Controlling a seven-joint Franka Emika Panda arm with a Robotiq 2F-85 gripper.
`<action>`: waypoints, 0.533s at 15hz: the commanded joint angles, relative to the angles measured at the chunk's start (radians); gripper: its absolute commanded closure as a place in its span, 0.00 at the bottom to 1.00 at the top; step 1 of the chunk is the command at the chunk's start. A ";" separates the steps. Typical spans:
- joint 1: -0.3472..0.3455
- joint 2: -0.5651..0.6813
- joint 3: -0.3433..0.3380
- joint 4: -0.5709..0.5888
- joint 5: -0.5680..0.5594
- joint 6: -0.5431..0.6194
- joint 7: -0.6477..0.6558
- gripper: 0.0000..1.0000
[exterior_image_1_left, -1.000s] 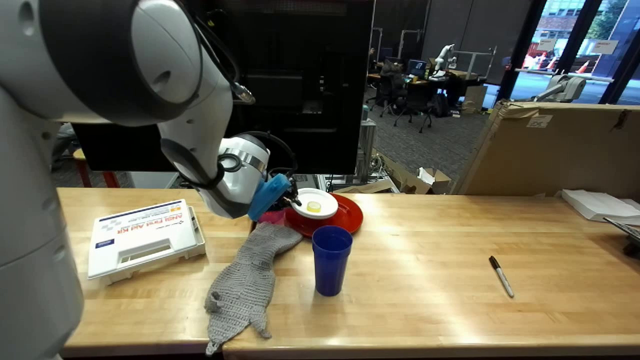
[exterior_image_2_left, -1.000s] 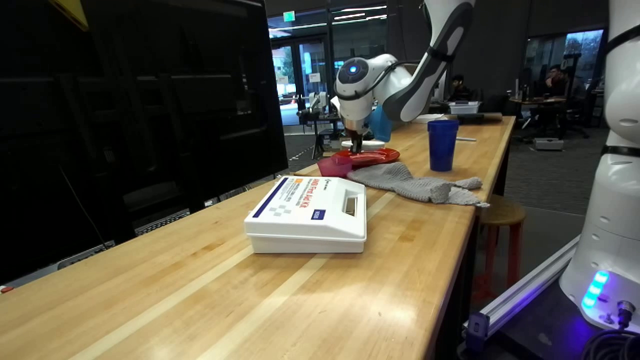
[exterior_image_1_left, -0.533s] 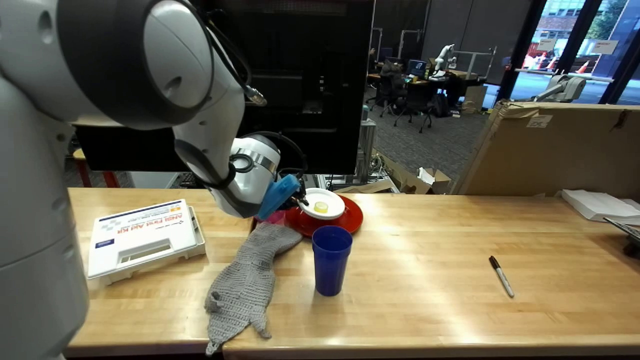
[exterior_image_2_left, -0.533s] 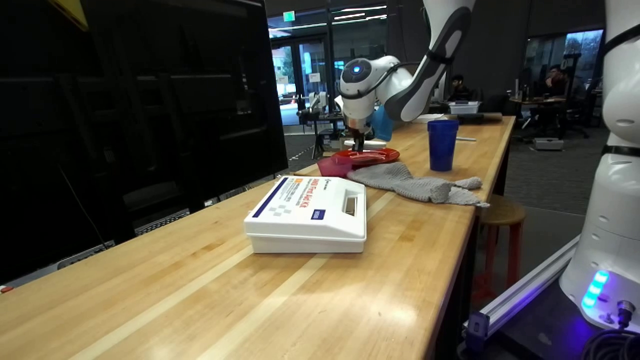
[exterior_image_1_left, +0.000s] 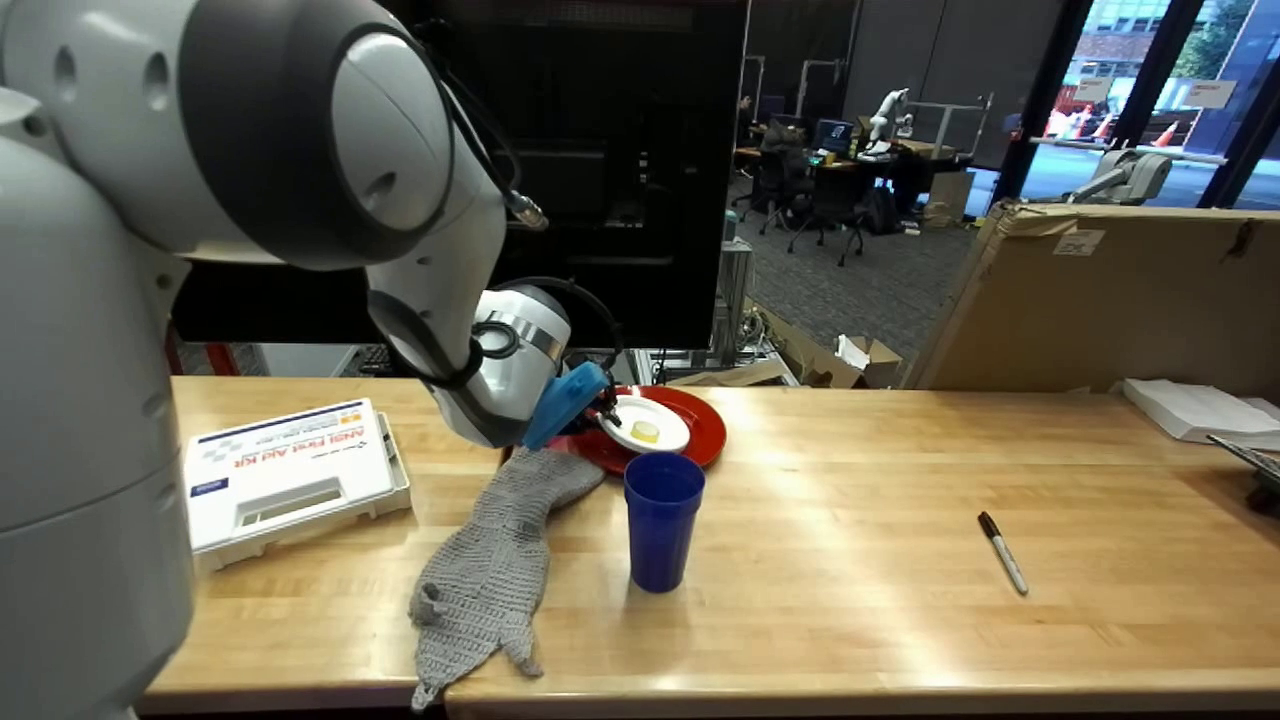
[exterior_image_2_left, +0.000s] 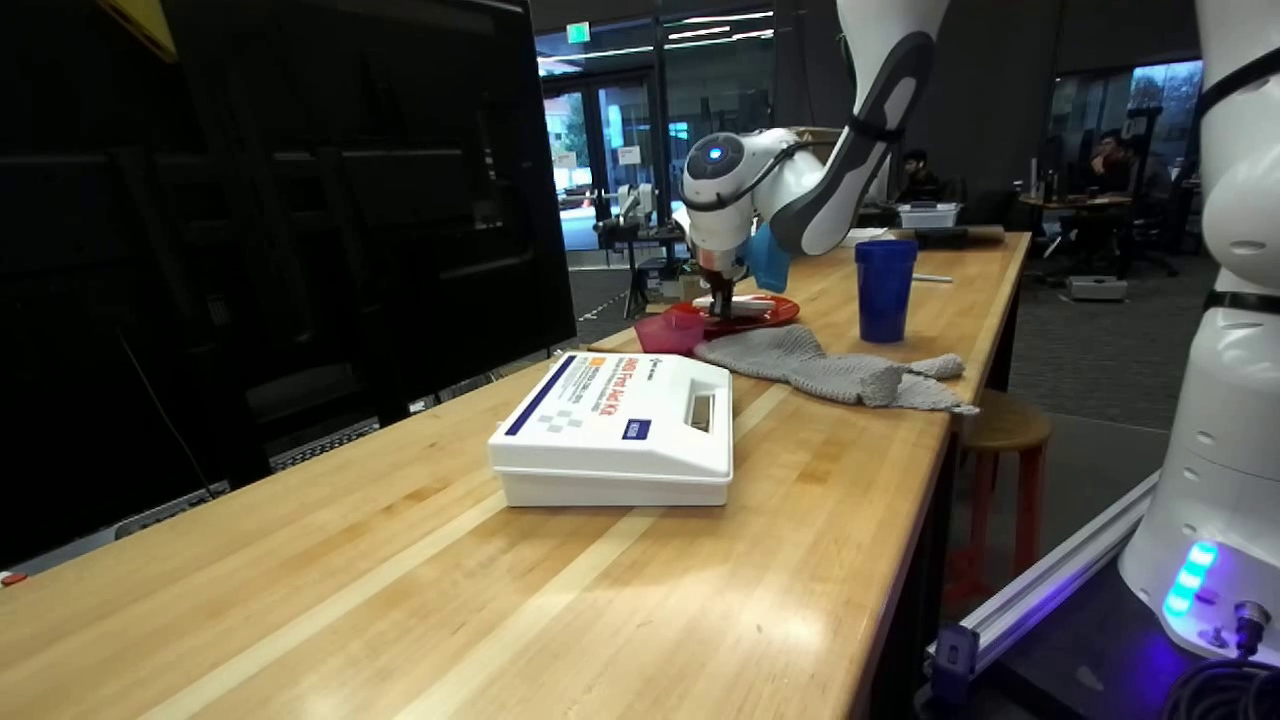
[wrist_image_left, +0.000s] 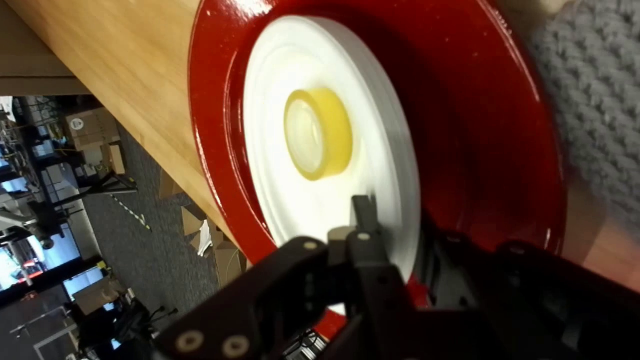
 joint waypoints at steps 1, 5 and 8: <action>-0.013 -0.004 0.005 -0.001 0.053 0.032 -0.091 0.49; -0.011 -0.007 0.006 -0.005 0.104 0.044 -0.158 0.21; -0.011 -0.012 0.005 -0.004 0.123 0.044 -0.193 0.02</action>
